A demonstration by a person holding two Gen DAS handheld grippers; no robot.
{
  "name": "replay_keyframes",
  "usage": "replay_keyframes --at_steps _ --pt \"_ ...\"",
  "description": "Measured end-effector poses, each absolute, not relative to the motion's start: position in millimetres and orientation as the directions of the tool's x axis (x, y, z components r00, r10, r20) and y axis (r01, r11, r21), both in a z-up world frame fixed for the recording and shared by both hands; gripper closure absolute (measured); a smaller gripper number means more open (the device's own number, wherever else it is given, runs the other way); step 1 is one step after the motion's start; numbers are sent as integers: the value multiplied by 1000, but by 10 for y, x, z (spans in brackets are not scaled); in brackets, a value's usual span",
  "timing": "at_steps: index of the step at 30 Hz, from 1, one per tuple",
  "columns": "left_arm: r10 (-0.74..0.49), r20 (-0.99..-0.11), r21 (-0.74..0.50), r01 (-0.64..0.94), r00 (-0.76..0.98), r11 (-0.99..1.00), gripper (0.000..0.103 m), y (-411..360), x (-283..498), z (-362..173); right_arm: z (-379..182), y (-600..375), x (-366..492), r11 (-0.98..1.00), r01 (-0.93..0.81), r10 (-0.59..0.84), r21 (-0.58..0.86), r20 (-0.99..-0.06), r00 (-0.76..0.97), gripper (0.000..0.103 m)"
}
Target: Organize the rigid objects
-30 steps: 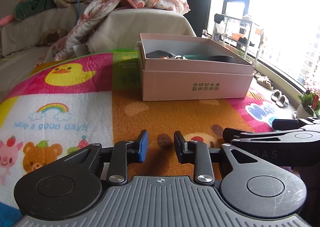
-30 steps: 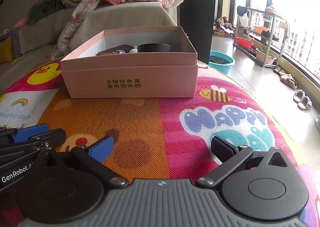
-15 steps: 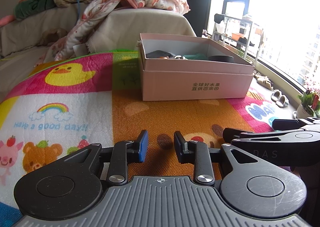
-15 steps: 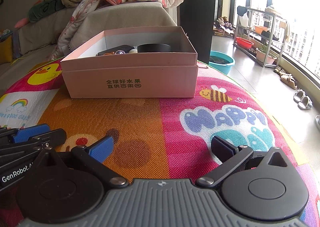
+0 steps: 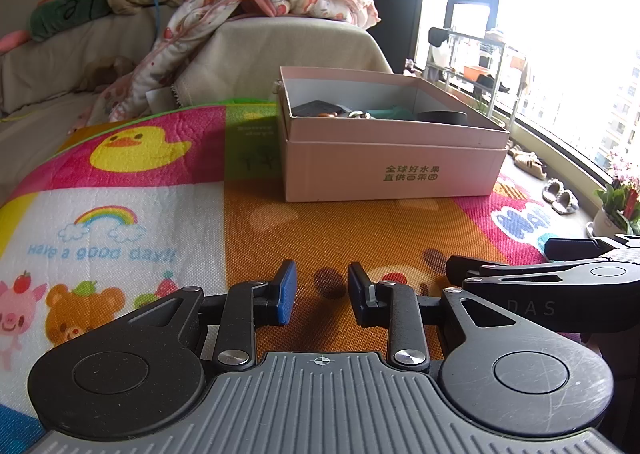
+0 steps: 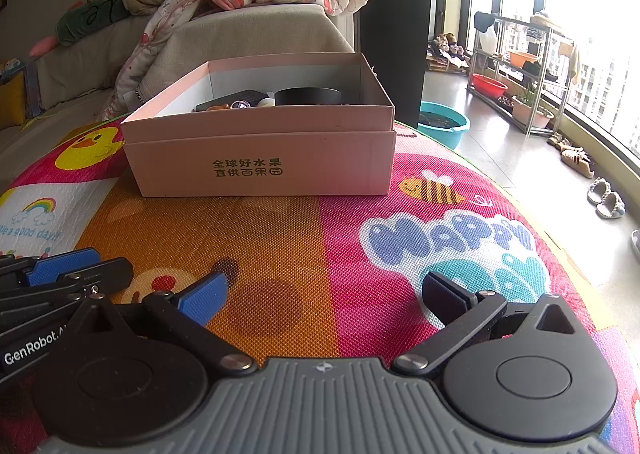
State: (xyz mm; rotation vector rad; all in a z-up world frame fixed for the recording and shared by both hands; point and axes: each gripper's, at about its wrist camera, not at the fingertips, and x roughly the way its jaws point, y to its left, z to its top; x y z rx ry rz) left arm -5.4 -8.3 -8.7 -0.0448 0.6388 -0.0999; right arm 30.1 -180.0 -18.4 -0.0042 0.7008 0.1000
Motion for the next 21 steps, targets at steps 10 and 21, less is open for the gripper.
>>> replay_keyframes --at_steps 10,21 --pt "-108 -593 -75 79 798 994 72 -84 -55 -86 -185 -1803 301 995 -93 90 30 -644 760 0" --pt "-98 -595 -56 80 798 995 72 -106 -48 -88 -177 -1783 295 996 -92 85 23 -643 761 0"
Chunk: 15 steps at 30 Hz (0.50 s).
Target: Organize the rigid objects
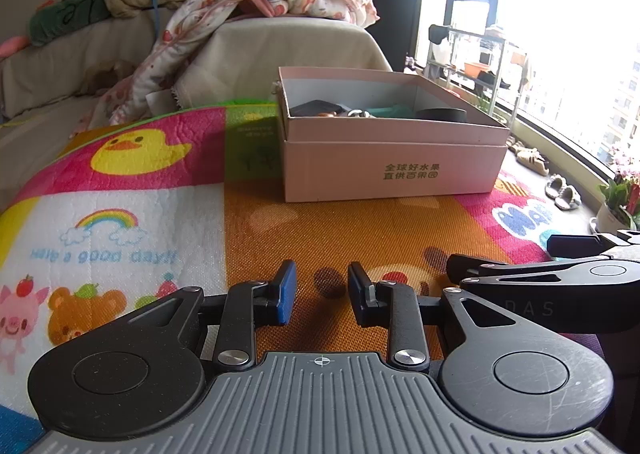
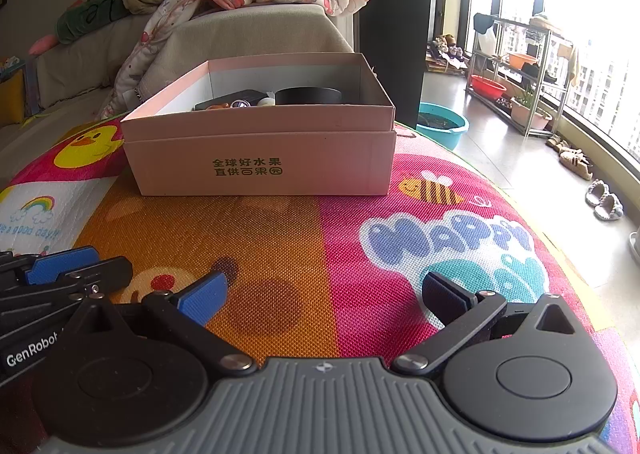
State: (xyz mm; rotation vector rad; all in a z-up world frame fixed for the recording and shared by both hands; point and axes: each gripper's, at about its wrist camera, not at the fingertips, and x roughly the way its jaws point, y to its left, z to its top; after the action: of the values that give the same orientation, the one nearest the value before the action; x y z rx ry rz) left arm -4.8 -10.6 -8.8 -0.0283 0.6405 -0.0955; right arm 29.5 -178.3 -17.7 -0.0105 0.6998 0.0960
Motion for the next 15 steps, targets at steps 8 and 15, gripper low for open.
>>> replay_keyframes --at_steps 8,15 --pt "-113 -595 -81 80 796 994 72 -73 -46 -86 -178 -1784 295 996 -92 84 22 -643 761 0" --pt "-101 -596 -61 80 796 995 72 -93 -45 -85 -178 -1784 295 996 -92 85 22 -643 761 0"
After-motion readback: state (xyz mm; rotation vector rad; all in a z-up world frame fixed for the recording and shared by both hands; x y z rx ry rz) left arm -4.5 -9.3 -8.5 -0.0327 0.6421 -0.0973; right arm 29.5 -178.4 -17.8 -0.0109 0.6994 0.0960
